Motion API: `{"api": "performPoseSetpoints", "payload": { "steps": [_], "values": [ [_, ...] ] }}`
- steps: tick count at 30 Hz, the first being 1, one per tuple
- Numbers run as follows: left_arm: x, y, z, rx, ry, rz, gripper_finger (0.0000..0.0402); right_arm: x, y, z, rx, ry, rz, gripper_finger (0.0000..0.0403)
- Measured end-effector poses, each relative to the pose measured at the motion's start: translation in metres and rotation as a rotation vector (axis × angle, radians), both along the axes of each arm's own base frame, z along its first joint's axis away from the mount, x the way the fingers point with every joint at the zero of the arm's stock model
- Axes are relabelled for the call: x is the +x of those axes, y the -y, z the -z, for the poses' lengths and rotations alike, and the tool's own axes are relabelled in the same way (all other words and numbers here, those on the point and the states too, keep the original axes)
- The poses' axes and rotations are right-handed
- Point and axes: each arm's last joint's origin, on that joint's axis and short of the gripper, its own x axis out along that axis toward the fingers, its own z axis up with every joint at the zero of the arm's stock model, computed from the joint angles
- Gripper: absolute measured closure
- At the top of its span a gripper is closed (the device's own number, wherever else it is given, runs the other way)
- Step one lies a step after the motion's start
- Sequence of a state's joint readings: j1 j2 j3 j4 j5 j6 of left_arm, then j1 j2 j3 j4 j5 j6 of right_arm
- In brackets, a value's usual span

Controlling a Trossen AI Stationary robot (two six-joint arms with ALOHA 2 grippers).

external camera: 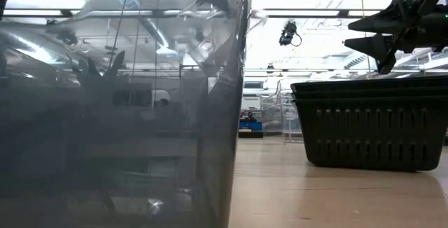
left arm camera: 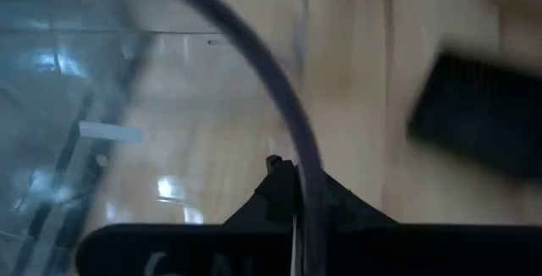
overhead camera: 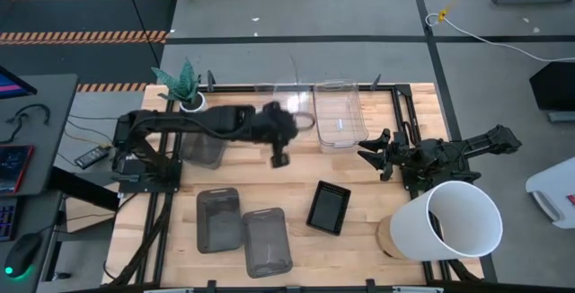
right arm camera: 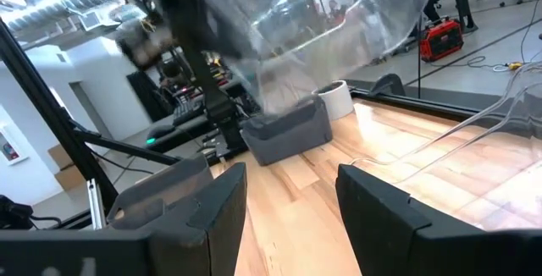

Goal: Stack baskets by color
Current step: Stack the left transparent bin on the right transparent bin

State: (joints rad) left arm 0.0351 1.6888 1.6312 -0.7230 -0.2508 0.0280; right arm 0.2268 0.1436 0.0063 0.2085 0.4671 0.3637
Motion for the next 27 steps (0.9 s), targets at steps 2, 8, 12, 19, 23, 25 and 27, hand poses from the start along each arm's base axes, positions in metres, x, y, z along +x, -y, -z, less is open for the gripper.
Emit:
{"api": "performPoseSetpoints", "payload": {
  "steps": [2, 8, 12, 19, 23, 25, 27],
  "values": [
    [0.011, -0.009, -0.017, -0.024, 0.091, -0.049, 0.0395, 0.0, 0.0, 0.0, 0.0, 0.0, 0.0, 0.0214],
    [0.043, -0.036, -0.055, -0.061, 0.332, -0.123, 0.0394, 0.0, 0.0, 0.0, 0.0, 0.0, 0.0, 0.0214],
    [0.068, -0.047, -0.049, -0.093, 0.394, -0.086, 0.0393, 0.0, 0.0, 0.0, 0.0, 0.0, 0.0, 0.0214],
    [0.102, -0.066, -0.027, -0.148, 0.373, -0.04, 0.0395, 0.0, 0.0, 0.0, 0.0, 0.0, 0.0, 0.0214],
    [0.117, -0.069, -0.024, -0.142, 0.384, -0.003, 0.0395, 0.0, 0.0, 0.0, 0.0, 0.0, 0.0, 0.0214],
    [0.122, -0.069, -0.023, -0.143, 0.387, 0.005, 0.0395, 0.0, 0.0, 0.0, 0.0, 0.0, 0.0, 0.0214],
    [0.127, -0.069, -0.02, -0.147, 0.381, 0.01, 0.0395, 0.0, 0.0, 0.0, 0.0, 0.0, 0.0, 0.0214]
  ]
}}
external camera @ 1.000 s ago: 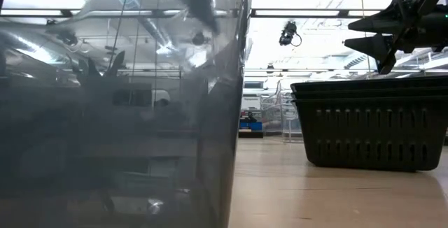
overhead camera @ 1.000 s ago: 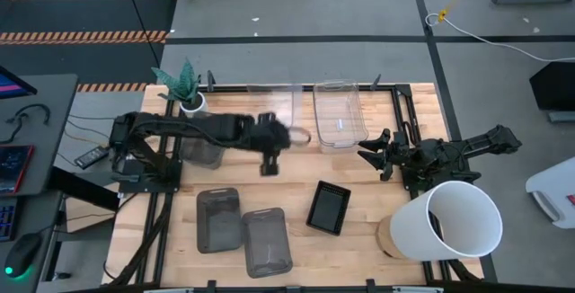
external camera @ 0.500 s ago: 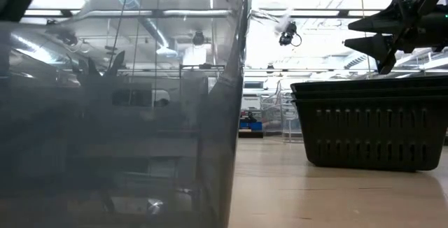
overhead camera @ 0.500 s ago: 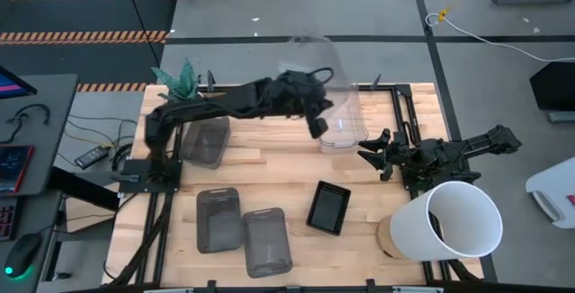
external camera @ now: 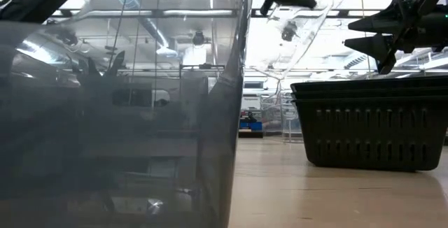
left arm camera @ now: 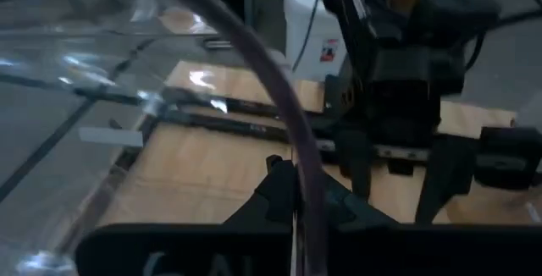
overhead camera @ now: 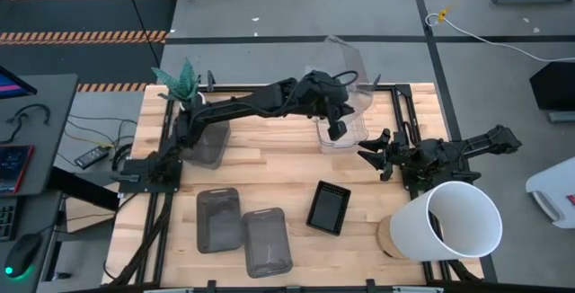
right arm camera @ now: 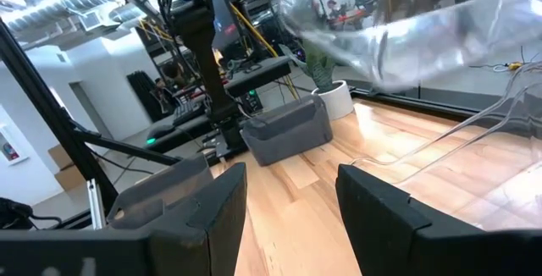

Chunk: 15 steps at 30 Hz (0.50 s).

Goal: Stack baskets by color
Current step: Stack the left transparent bin on the right transparent bin

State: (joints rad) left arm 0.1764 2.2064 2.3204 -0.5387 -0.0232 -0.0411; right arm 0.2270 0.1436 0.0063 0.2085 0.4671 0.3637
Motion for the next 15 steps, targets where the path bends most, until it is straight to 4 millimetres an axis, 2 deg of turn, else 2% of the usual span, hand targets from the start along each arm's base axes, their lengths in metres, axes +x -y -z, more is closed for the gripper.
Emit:
{"api": "performPoseSetpoints", "payload": {
  "steps": [6, 12, 15],
  "values": [
    [0.011, -0.002, 0.035, -0.021, -0.125, -0.001, 0.0395, 0.0, 0.0, 0.0, 0.0, 0.0, 0.0, 0.0214],
    [0.021, 0.002, 0.062, 0.004, -0.209, 0.033, 0.0395, 0.0, 0.0, 0.0, 0.0, 0.0, 0.0, 0.0214],
    [0.02, 0.007, 0.067, 0.027, -0.256, 0.06, 0.0395, 0.0, 0.0, 0.0, 0.0, 0.0, 0.0, 0.0214]
  ]
}}
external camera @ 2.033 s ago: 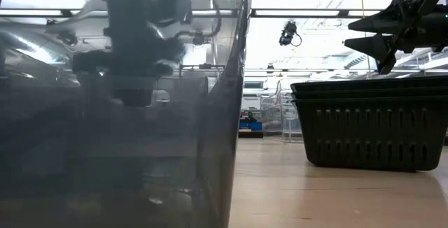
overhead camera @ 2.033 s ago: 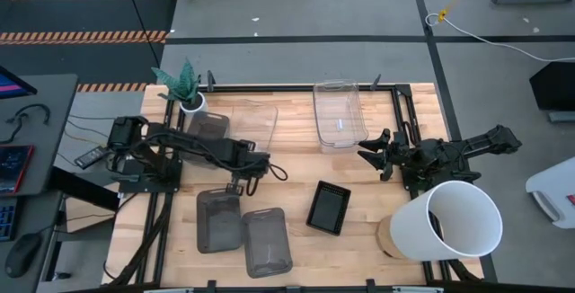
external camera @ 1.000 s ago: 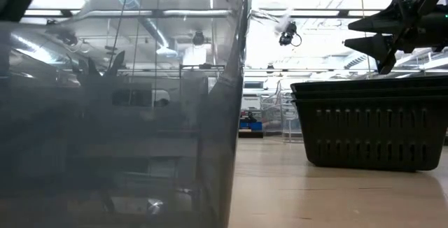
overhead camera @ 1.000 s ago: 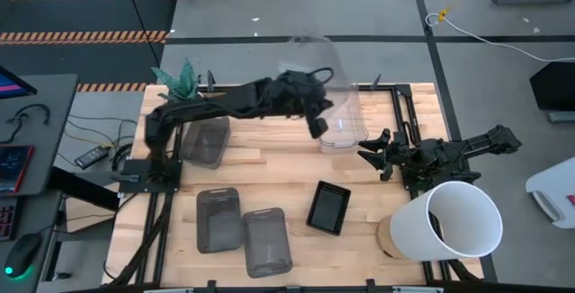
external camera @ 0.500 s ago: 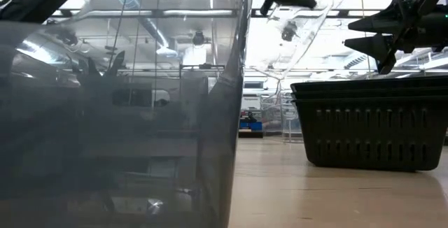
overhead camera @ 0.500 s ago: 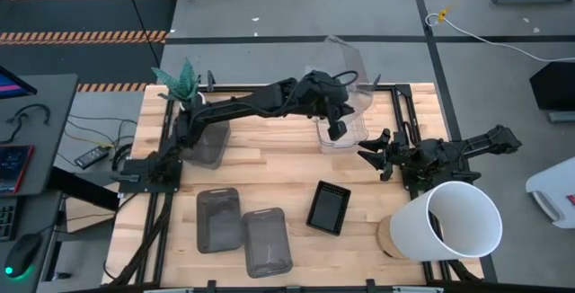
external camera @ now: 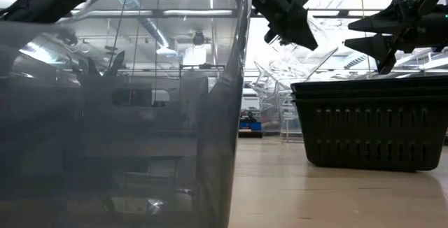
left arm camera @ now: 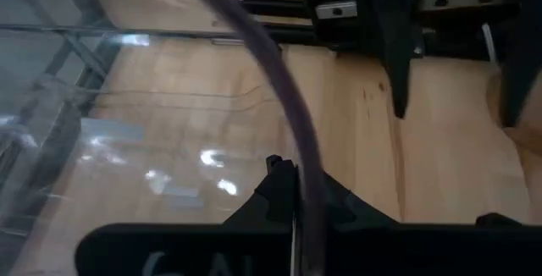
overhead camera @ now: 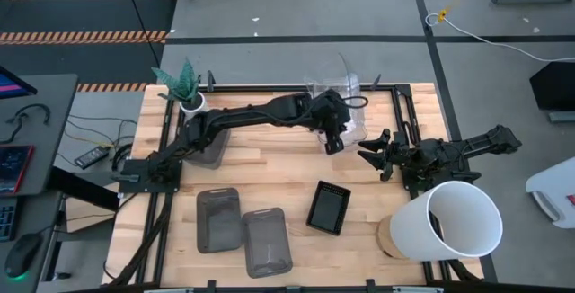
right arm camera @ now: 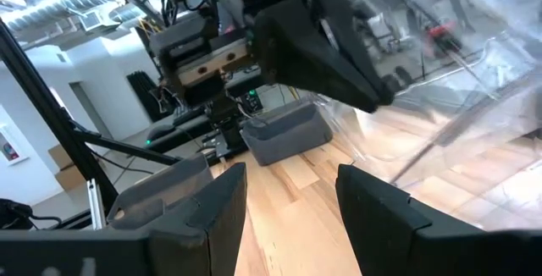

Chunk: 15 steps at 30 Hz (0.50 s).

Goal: Stack baskets by color
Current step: Stack the left transparent bin on the right transparent bin

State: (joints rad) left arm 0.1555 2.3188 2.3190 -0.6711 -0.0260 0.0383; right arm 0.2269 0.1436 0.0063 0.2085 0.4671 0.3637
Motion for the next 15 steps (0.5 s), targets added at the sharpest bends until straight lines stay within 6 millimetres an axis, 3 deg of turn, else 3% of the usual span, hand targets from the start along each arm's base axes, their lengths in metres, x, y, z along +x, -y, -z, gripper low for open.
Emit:
{"api": "performPoseSetpoints", "payload": {
  "steps": [15],
  "values": [
    [-0.016, 0.029, 0.02, -0.011, -0.293, 0.043, 0.0395, 0.0, 0.0, 0.0, 0.0, 0.0, 0.0, 0.0214]
  ]
}}
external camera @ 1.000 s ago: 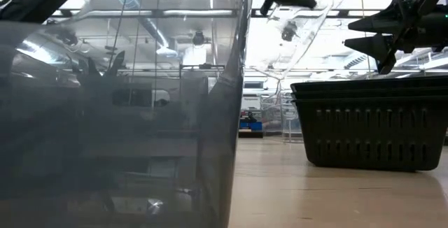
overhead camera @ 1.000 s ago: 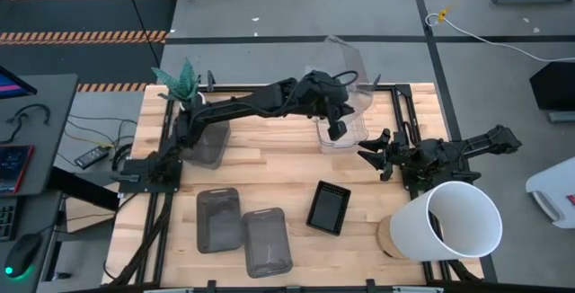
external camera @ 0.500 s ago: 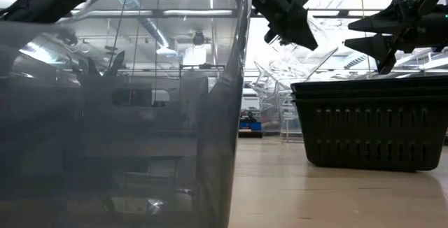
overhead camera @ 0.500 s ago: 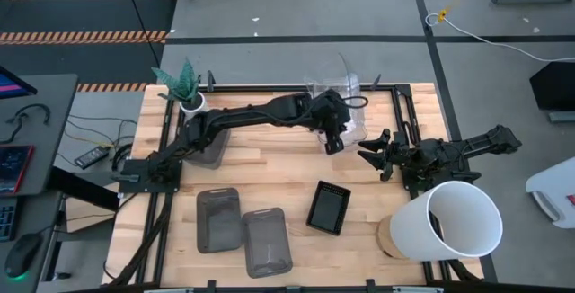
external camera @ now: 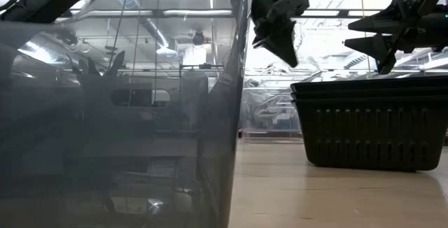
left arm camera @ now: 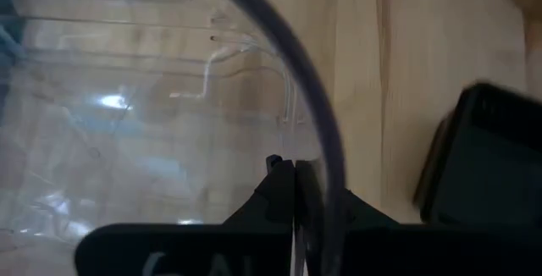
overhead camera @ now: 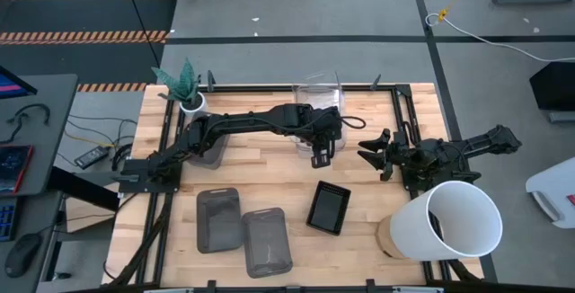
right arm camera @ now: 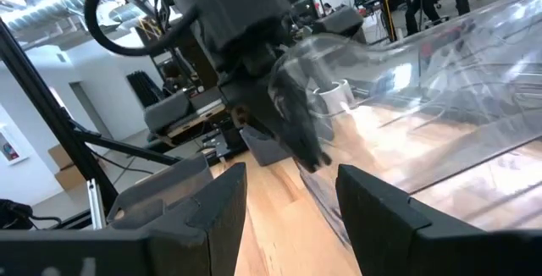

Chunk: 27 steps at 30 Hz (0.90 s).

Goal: Stack baskets by color
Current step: Stack the left transparent bin on the right transparent bin

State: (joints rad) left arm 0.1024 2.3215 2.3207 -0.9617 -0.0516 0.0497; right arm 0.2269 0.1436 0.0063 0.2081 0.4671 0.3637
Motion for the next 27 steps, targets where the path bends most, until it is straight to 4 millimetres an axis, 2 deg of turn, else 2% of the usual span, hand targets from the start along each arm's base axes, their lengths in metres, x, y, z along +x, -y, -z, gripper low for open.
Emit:
{"api": "performPoseSetpoints", "payload": {
  "steps": [11, 19, 22, 27],
  "values": [
    [-0.02, 0.003, 0.011, -0.027, -0.236, -0.012, 0.0395, 0.0, 0.0, 0.0, 0.0, 0.0, 0.0, 0.0214],
    [-0.028, 0.01, 0.013, -0.018, -0.323, -0.028, 0.0392, 0.0, 0.0, 0.0, 0.0, 0.0, 0.0, 0.0214],
    [-0.028, 0.011, 0.014, -0.008, -0.328, -0.029, 0.0365, 0.0, 0.0, 0.0, 0.0, 0.0, 0.0, 0.0214],
    [-0.031, 0.016, 0.008, 0.093, -0.336, -0.036, 0.0288, 0.0, 0.0, 0.0, 0.0, 0.0, 0.0, 0.0214]
  ]
}}
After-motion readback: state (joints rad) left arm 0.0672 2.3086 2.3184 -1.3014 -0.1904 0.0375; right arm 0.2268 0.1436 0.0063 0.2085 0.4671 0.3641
